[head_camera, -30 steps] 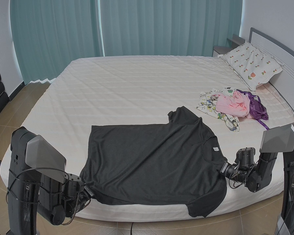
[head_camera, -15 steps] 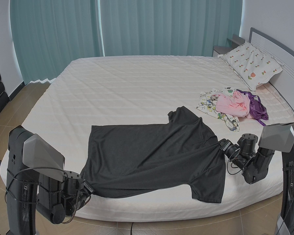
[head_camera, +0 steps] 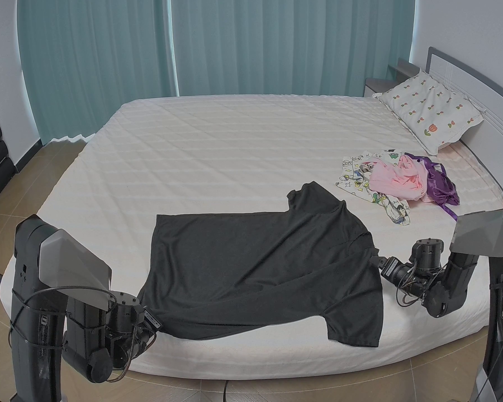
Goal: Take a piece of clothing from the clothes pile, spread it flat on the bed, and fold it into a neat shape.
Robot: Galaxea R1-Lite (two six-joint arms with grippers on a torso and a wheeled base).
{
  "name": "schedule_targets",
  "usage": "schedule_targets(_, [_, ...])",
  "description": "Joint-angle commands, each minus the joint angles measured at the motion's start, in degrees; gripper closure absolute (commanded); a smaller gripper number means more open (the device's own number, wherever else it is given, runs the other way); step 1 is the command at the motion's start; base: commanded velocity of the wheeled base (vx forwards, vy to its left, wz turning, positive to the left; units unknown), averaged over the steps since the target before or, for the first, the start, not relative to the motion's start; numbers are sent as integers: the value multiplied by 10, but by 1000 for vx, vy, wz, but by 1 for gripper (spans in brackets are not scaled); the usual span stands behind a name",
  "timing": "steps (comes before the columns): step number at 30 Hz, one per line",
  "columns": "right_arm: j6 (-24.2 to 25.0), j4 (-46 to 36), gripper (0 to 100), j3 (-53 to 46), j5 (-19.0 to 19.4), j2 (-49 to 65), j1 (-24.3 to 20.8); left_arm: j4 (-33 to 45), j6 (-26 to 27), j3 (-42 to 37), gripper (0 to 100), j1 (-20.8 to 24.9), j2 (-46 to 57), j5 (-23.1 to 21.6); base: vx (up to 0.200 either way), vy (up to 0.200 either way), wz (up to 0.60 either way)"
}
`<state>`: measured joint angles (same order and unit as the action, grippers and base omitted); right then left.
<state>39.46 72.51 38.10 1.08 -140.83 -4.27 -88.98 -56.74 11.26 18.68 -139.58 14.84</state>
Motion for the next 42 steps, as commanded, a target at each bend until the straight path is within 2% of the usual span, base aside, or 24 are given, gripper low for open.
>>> schedule_targets(1, [16, -76, 0, -64, 17, 121, 5, -10, 0, -4, 100, 5, -2, 0, 0, 0, 0])
schedule_targets(3, [22, -80, 0, -95, 53, 125, -1, -10, 0, -4, 100, 5, -3, 0, 0, 0, 0])
schedule_targets(5, [3, -74, 0, -145, 81, 118, -12, -10, 0, -5, 100, 5, -3, 0, 0, 0, 0])
schedule_targets(9, [-112, -55, 0, -205, 100, 96, -12, -10, 0, -5, 100, 5, -3, 0, 0, 0, 0])
schedule_targets(11, [-139, -53, 0, -222, 102, 80, -17, -10, 0, -5, 100, 5, -4, 0, 0, 0, 0])
schedule_targets(21, [-127, -52, 0, -236, 88, 59, -90, -10, 1, -3, 100, 6, -6, 1, 0, 0, 0])
schedule_targets(31, [-127, -54, 0, -232, 89, 60, -102, -10, 2, 1, 100, 7, -10, 3, 0, 0, 0])
schedule_targets(42, [-129, -67, 0, -219, 99, 61, -94, -10, 0, 2, 100, 5, -6, 1, 0, 0, 0])
